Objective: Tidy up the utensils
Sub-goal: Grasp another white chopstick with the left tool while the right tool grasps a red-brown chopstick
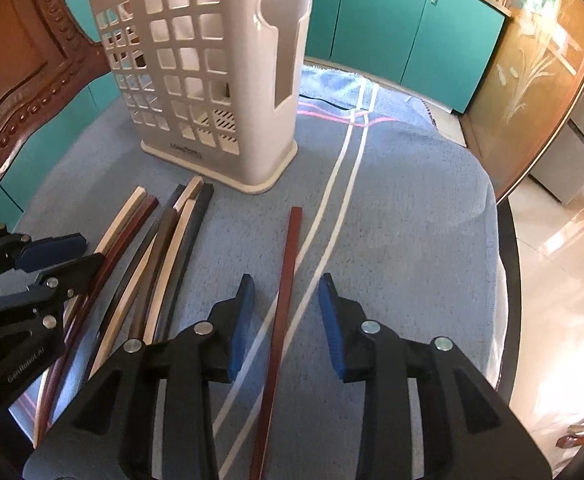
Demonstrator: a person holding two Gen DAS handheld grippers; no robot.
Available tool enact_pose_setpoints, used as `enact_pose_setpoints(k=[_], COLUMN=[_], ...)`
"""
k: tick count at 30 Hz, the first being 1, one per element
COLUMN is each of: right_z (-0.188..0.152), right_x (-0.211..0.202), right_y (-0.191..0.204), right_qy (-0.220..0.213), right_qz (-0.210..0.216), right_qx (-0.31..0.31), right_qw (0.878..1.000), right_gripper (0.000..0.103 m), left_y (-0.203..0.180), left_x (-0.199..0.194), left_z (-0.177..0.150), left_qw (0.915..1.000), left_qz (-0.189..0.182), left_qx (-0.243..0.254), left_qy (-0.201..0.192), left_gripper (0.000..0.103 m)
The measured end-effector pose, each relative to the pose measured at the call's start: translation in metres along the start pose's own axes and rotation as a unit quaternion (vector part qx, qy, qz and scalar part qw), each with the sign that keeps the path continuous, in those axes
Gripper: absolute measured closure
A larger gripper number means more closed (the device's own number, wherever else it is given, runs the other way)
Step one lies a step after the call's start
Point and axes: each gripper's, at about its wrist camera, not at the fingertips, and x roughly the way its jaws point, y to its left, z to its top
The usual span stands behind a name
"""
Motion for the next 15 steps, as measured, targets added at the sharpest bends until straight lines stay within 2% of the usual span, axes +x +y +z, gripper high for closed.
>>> enact_pose_setpoints(k=[4, 9, 10, 11, 12, 13, 15], right_z=[0.003, 0.011, 0.012, 0.013, 0.014, 0.013, 0.012], right_x=[0.0, 0.006, 0.006, 0.007, 0.007, 0.007, 0.005], right_y=[0.002, 0.0, 0.001, 0.0, 0.001, 0.001, 0.003], right_qy=[-0.004, -0.005, -0.005, -0.002, 0.0, 0.003, -0.001], right_qz=[-0.006, -0.006, -0.004, 0.008, 0.018, 0.023, 0.027], right_qx=[-0.005, -0.007, -0.009, -0.01, -0.011, -0.013, -0.014], right_qw=[1.0, 1.0, 1.0, 1.0, 1.0, 1.0, 1.0], right_gripper=[0.069, 0.07, 0.073, 0.085, 0.095, 0.095, 0.096], left_y=[-0.014, -0.014, -0.015, -0.016, -0.017, -0.018, -0.022], left_x=[0.001, 0.003, 0.005, 0.005, 0.006, 0.006, 0.005], left_z=[0.002, 0.011, 0.013, 0.014, 0.015, 0.016, 0.018], left_qw=[0.9999, 0.9998, 0.9998, 0.9997, 0.9998, 0.9999, 0.9999], left_qz=[0.01, 0.015, 0.016, 0.018, 0.014, 0.005, 0.0], left_qx=[0.004, -0.001, 0.0, 0.001, 0.0, -0.001, -0.001], left_qy=[-0.005, -0.011, -0.014, -0.015, -0.016, -0.015, -0.015], left_gripper=[0.075, 0.074, 0.075, 0.075, 0.081, 0.091, 0.094])
